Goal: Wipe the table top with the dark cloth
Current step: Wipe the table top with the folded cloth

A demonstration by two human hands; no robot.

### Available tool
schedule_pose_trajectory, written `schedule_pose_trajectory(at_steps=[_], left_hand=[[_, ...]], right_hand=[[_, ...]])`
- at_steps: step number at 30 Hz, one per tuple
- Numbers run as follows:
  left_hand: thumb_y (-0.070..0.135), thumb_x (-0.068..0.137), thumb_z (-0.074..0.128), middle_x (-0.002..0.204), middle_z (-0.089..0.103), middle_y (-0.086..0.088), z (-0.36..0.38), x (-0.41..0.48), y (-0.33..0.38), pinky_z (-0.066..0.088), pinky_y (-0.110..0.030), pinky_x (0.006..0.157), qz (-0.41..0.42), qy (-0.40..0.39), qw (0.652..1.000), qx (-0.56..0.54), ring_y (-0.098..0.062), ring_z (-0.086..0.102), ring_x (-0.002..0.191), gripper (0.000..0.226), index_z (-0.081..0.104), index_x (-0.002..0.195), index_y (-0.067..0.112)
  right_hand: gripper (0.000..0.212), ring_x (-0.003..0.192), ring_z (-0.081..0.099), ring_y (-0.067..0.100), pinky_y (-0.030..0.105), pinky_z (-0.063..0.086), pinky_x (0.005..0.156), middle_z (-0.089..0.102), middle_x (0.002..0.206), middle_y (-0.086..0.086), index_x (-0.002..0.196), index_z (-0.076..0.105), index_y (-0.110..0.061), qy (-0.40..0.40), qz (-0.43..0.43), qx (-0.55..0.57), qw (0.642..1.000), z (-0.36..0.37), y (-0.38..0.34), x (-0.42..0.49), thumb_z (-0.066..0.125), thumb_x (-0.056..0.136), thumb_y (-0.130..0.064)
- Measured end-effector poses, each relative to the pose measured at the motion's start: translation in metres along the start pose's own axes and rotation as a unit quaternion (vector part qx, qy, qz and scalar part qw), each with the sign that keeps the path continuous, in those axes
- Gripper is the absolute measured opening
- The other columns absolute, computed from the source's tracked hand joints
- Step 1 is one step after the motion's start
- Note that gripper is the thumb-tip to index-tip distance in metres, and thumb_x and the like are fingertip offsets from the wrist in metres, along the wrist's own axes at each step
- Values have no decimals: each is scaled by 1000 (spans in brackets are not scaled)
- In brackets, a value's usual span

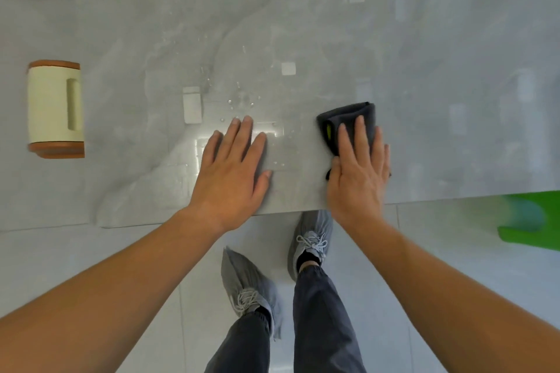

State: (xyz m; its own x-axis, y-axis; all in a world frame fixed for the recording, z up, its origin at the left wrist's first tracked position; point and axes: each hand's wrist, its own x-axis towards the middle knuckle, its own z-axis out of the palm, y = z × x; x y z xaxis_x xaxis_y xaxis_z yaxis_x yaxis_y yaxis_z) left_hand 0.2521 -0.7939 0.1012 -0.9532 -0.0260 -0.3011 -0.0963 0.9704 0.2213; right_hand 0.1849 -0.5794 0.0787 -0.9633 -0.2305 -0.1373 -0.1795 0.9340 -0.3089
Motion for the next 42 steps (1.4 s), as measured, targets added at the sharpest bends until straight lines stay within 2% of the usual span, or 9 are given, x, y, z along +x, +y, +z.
schedule_pose_trajectory(at_steps=[3,6,13,20,27,31,35,40,42], left_hand=[[47,100,29,166,6,-15,-1,-9,-14,-3,-44,122,-20,8,1000,-3,-29,0,154,63,25,154,13],[43,101,37,165,8,-19,-1,-18,-29,4,-48,121,-44,16,999,-8,-33,4,153,61,27,152,11],[47,100,29,164,16,-17,-5,-22,-45,8,-48,120,-33,7,999,-16,-32,12,151,61,31,152,15],[45,101,20,164,24,-7,-15,-23,-57,7,-46,120,-21,12,999,-35,-22,20,150,58,40,147,18],[47,100,19,163,25,-6,-17,-24,-65,7,-46,121,-2,0,999,-37,-21,22,149,59,40,147,18],[44,101,27,164,18,-12,-22,-21,-72,9,-45,122,-12,6,999,-39,-26,14,151,54,35,147,15],[44,102,28,167,4,-12,-30,-2,-88,3,-46,122,-58,10,998,-31,-26,1,153,60,20,155,15],[47,102,24,167,5,-12,-35,16,-101,2,-47,122,-58,-13,998,-7,-28,2,153,61,18,156,18],[46,102,25,166,9,-11,-36,16,-102,5,-48,121,-58,-15,998,-8,-29,6,153,59,22,155,19]], right_hand=[[65,154,3,33,54,5,124,16,167,3,155,29,-23,-41,-132,-36,990,13,-13,-36,49,93,-18],[61,154,4,31,50,3,124,18,166,0,155,30,-25,-60,-179,-35,981,8,-3,-28,47,96,-21],[57,154,2,28,47,2,125,13,167,-4,155,29,-26,37,56,29,997,19,-40,-16,34,99,-24],[59,154,4,29,46,-1,125,18,166,-1,154,29,-27,-33,-160,-33,986,33,-52,-41,42,96,-24],[58,154,0,30,49,2,124,11,168,-2,156,24,-27,2,-10,16,1000,31,-80,-1,34,99,-28],[60,154,-2,30,53,4,124,11,168,0,156,27,-23,-38,-153,-19,987,42,-90,-53,38,97,-25],[60,154,2,30,51,5,124,13,167,-2,156,26,-27,-66,-223,-44,971,35,-76,-25,37,97,-25],[59,153,3,33,52,3,124,12,167,-1,156,24,-28,-19,-64,3,998,30,-91,42,36,98,-24],[60,153,2,34,52,3,123,12,167,0,157,24,-27,-5,-57,0,998,36,-106,32,36,98,-24]])
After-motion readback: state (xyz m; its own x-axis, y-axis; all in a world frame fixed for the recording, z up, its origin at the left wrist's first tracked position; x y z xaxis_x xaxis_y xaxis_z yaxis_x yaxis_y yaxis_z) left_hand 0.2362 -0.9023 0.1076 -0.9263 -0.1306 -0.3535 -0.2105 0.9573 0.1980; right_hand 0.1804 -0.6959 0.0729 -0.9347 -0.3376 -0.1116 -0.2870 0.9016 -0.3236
